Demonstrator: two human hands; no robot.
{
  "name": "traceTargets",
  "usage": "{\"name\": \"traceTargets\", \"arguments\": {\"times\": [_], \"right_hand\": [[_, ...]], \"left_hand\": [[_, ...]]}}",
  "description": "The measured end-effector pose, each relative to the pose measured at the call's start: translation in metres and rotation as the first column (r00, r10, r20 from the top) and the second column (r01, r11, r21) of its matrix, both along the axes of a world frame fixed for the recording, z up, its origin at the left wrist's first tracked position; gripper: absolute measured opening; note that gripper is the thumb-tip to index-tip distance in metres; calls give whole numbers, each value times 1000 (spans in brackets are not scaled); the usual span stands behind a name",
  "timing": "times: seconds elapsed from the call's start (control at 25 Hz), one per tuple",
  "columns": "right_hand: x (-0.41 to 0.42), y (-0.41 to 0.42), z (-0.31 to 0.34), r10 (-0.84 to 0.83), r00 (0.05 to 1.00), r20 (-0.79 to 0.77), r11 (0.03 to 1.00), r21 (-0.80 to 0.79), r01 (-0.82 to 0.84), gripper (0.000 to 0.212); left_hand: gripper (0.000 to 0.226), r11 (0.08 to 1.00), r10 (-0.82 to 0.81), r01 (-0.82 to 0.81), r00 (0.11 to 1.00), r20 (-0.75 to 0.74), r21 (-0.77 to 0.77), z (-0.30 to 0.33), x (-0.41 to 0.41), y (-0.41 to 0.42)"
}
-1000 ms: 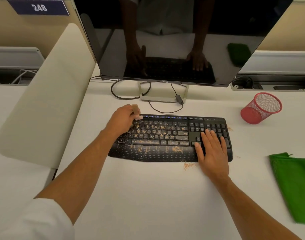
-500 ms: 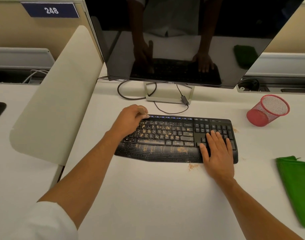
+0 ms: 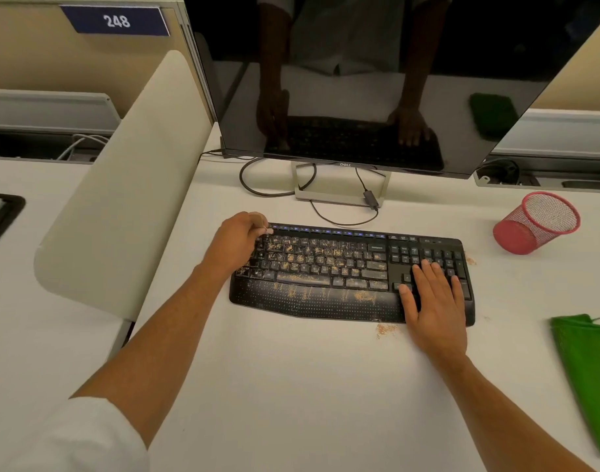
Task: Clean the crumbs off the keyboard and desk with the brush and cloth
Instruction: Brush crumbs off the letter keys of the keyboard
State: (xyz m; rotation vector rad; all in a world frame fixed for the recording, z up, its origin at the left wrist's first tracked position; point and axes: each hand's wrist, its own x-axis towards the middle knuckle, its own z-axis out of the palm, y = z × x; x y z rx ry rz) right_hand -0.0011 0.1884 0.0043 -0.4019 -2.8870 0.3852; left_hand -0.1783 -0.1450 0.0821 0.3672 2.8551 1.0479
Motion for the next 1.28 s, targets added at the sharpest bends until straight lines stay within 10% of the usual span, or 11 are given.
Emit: {"name": "traceTargets", "arguments": {"times": [0.24, 0.56, 0.96, 1.28], "right_hand": [[0, 0, 0, -1, 1000, -13, 1000, -13, 1, 67], [0, 1, -1, -2, 1000, -15, 1000, -8, 1, 67], [-1, 0, -1, -4, 1000, -14, 1000, -12, 4, 67], [0, 1, -2, -8, 1000, -22, 1000, -17, 7, 67]], "left_hand": [[19, 969, 218, -220, 975, -32, -110, 3, -11, -16], [9, 971, 151, -168, 983, 108, 171, 12, -3, 3], [17, 938, 138, -130, 990, 1, -321, 8, -23, -24], [15, 994, 69, -81, 988, 141, 80, 17, -13, 2]]}}
